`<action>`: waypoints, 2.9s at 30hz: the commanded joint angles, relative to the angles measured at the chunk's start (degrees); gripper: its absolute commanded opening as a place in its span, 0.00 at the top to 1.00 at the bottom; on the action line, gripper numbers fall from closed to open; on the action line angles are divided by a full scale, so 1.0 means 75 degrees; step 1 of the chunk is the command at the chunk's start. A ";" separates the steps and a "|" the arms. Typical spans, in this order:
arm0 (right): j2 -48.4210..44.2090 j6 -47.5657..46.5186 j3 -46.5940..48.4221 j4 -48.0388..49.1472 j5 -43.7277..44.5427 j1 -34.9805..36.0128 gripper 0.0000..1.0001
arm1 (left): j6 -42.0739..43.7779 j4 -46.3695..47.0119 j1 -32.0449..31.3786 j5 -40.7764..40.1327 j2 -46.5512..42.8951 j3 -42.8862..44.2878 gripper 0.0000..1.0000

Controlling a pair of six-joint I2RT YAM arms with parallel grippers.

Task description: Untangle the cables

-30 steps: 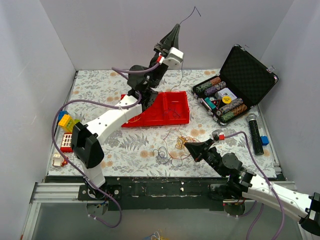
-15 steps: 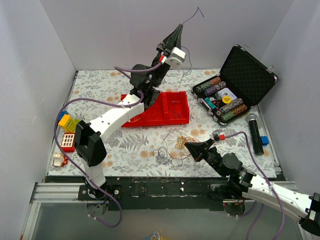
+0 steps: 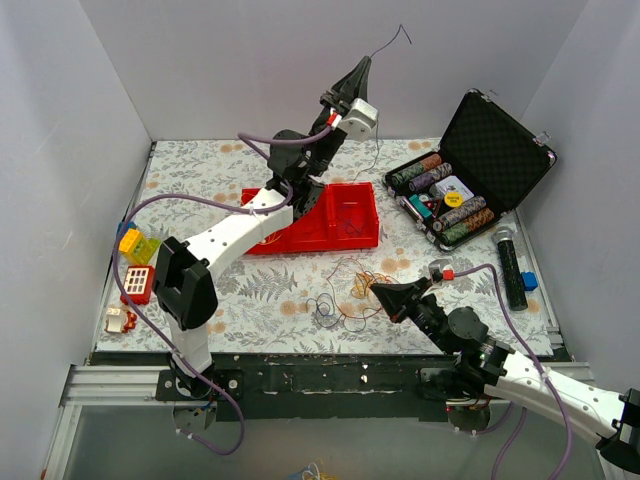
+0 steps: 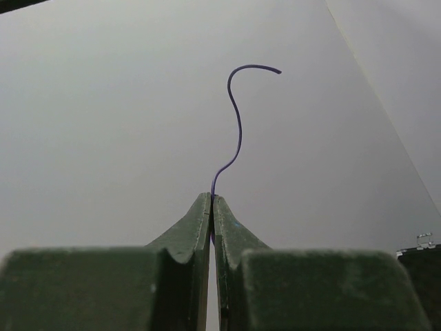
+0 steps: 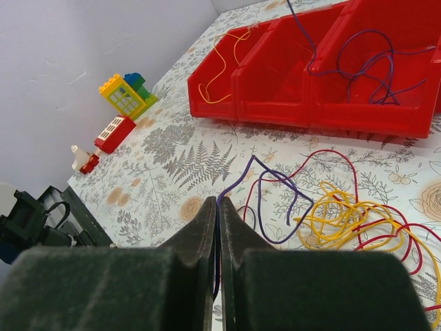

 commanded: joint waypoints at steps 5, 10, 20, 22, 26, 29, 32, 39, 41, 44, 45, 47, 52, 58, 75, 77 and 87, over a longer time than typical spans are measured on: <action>-0.0112 0.0099 -0.1330 0.0055 0.0151 0.0032 0.94 | -0.0170 0.0194 0.0032 -0.0799 0.0310 -0.0169 1.00; -0.0100 0.0087 -0.1306 0.0079 0.0128 0.0032 0.95 | 0.0146 0.0346 0.0032 -0.1104 0.0603 -0.0040 1.00; -0.0123 0.0099 -0.1306 0.0020 0.0104 0.0032 0.95 | 0.0510 0.0392 0.0032 -0.2171 0.0218 -0.1478 1.00; -0.0123 0.0099 -0.1318 0.0009 0.0104 0.0032 0.95 | 0.0475 0.0451 0.0021 -0.2241 -0.0087 -0.2157 1.00; -0.0042 0.0123 -0.1306 0.0055 0.0081 0.0032 0.96 | 0.0370 0.0218 0.0032 -0.2393 -0.0451 -0.2944 1.00; 0.0017 0.0123 -0.1260 0.0067 0.0069 0.0032 0.96 | 0.0357 0.0112 0.0032 -0.2511 -0.0557 -0.3308 1.00; 0.0041 0.0146 -0.1224 -0.0003 0.0081 0.0032 0.96 | 0.0346 0.0019 0.0032 -0.2558 -0.0627 -0.3543 1.00; -0.0088 0.0216 -0.1189 -0.0191 0.0151 0.0032 0.96 | -0.0169 -0.1397 -0.0003 -0.1892 -0.1095 -0.3906 1.00; -0.0088 0.0228 -0.1177 -0.0238 0.0174 0.0044 0.96 | -0.0182 -0.1913 -0.0073 -0.1656 -0.1166 -0.3965 1.00; -0.0100 0.0263 -0.1177 -0.0296 0.0198 0.0032 0.96 | -0.0240 -0.2779 -0.0202 -0.1691 -0.1073 -0.3814 1.00; -0.0100 0.0263 -0.1154 -0.0308 0.0210 0.0032 0.96 | -0.0229 -0.3119 -0.0260 -0.1702 -0.1049 -0.3720 1.00; -0.0112 0.0263 -0.1142 -0.0378 0.0221 0.0032 0.96 | -0.0614 -0.3613 -0.0296 -0.1714 -0.0991 -0.3626 1.00; -0.0264 0.0286 -0.1107 -0.0577 0.0257 0.0044 0.96 | -0.1083 -0.4258 -0.0390 -0.2147 -0.0874 -0.3625 1.00; -0.0370 0.0380 -0.1142 -0.0695 0.0315 0.0032 0.96 | -0.1389 -0.4844 -0.0542 -0.2616 -0.0827 -0.3754 1.00; -0.0475 0.0357 -0.1201 -0.0905 0.0339 0.0032 0.96 | -0.2349 -0.7107 -0.0776 -0.3144 0.1071 -0.1809 1.00; -0.0568 0.0333 -0.1189 -0.0941 0.0339 0.0032 0.96 | -0.2466 -0.7142 -0.0776 -0.3296 0.1270 -0.1728 1.00; -0.0792 0.0287 -0.1177 -0.1116 0.0315 0.0032 0.97 | -0.2935 -0.7388 -0.0753 -0.3601 0.1938 -0.1341 1.00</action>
